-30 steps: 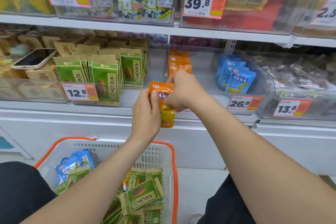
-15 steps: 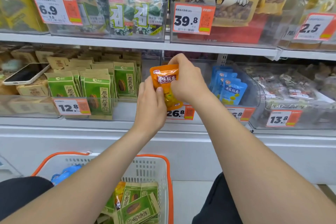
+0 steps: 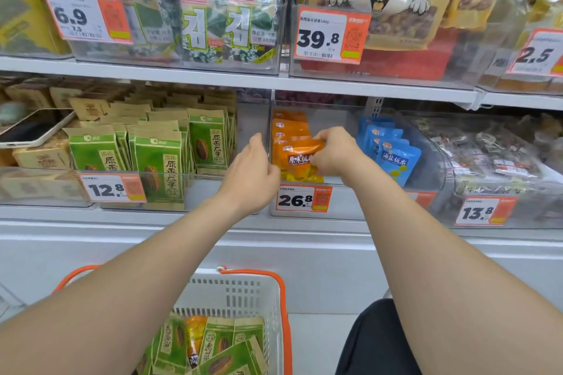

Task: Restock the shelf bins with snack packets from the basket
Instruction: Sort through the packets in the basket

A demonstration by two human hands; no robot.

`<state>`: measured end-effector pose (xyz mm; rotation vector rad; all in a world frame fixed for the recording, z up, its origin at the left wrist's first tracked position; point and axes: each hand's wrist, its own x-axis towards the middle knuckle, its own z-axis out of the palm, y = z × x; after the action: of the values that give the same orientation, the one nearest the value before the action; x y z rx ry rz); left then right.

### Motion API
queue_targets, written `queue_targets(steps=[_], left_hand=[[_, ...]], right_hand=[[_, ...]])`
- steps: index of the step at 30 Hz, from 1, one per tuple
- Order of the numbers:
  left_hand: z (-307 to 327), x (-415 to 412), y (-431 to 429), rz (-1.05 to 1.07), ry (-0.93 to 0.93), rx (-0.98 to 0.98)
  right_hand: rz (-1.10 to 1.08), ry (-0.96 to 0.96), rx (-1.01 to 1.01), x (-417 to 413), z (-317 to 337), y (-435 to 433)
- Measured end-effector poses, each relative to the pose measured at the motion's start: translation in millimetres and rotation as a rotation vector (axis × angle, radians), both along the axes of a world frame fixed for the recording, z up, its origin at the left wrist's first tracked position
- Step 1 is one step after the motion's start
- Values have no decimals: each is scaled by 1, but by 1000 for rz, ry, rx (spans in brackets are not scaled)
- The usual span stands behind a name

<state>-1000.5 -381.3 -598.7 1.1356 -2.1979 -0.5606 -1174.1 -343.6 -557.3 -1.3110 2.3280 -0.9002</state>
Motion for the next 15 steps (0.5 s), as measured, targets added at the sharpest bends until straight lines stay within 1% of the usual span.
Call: queue_targets(steps=[5,9,11,15], left_hand=[[-11,-1,-5,-11,35,-110],[-14,2,-7,-40,22,-197],[-15,4,-10,-66,24,-211],[-11,9,-11,-106,17,-174]], right_hand=[[-5,-64,59,6,-18,-22],[-31,-7,63,11,-17,-31],[-49,-11,97,14,-14,-31],[-44,9,185,20,-11,-25]])
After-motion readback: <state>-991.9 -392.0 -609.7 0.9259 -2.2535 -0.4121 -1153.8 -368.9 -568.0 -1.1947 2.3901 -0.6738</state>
